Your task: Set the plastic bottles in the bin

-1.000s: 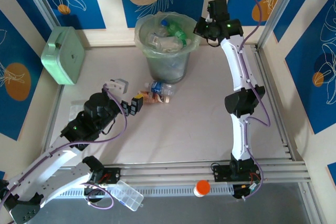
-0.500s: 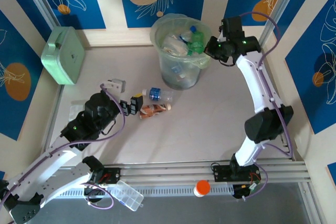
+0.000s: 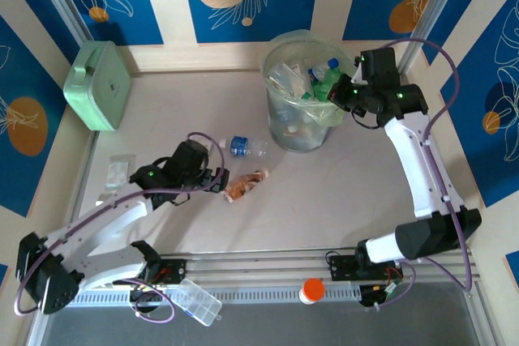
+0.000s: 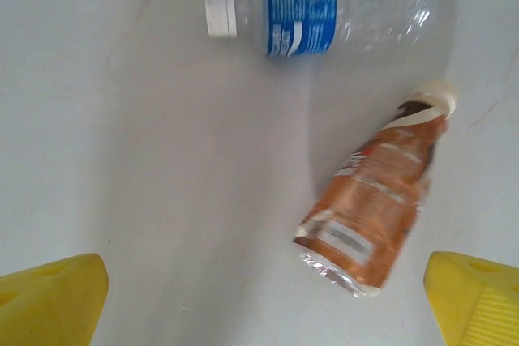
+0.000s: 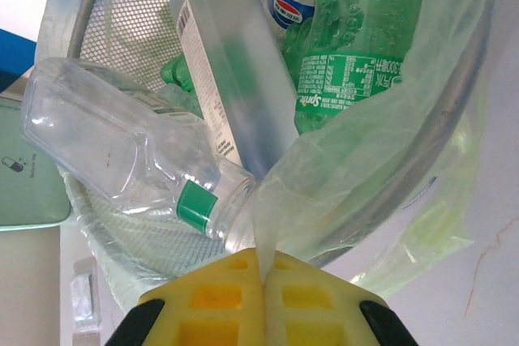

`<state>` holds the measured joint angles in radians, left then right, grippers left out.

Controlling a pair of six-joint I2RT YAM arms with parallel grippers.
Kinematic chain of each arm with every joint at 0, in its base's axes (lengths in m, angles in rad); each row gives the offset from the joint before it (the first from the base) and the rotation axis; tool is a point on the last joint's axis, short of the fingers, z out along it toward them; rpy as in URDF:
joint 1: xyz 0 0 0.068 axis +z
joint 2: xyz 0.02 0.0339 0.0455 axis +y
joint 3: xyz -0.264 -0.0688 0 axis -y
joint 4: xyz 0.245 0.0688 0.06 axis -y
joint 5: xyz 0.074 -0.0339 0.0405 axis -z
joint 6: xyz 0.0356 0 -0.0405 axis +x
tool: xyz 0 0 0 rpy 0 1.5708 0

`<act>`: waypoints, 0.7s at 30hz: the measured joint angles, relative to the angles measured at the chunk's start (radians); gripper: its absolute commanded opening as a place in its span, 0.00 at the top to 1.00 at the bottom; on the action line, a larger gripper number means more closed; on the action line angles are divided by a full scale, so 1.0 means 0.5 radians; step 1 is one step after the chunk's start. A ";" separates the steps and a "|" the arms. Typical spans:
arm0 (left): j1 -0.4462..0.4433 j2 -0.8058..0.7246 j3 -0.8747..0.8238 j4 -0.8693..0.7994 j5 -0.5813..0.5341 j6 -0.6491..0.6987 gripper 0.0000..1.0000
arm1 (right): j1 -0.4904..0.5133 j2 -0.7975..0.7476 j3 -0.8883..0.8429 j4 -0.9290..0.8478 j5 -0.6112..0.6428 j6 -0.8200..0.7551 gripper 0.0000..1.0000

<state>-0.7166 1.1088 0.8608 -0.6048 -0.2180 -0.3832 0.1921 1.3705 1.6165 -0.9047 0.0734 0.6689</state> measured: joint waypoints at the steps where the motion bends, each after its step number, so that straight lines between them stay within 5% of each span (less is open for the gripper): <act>1: -0.001 0.063 0.025 -0.013 0.011 0.007 0.01 | 0.000 -0.053 -0.056 0.012 -0.006 0.013 1.00; 8: -0.030 0.377 0.212 -0.041 0.182 0.107 0.01 | -0.001 -0.457 -0.420 0.051 -0.050 0.097 0.98; 16: -0.259 0.767 0.415 -0.096 0.405 0.315 0.01 | -0.059 -0.591 -0.478 0.058 -0.111 0.096 0.25; 19: -0.398 0.951 0.494 -0.125 0.440 0.330 0.01 | -0.113 -0.642 -0.478 0.056 -0.109 0.060 0.11; 21: -0.461 1.057 0.533 -0.114 0.468 0.317 0.01 | -0.123 -0.690 -0.478 0.053 -0.100 0.024 0.11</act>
<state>-0.9470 1.6375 1.1275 -0.6617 0.0158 -0.2249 0.1307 1.0252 1.3777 -0.8780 0.0235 0.6807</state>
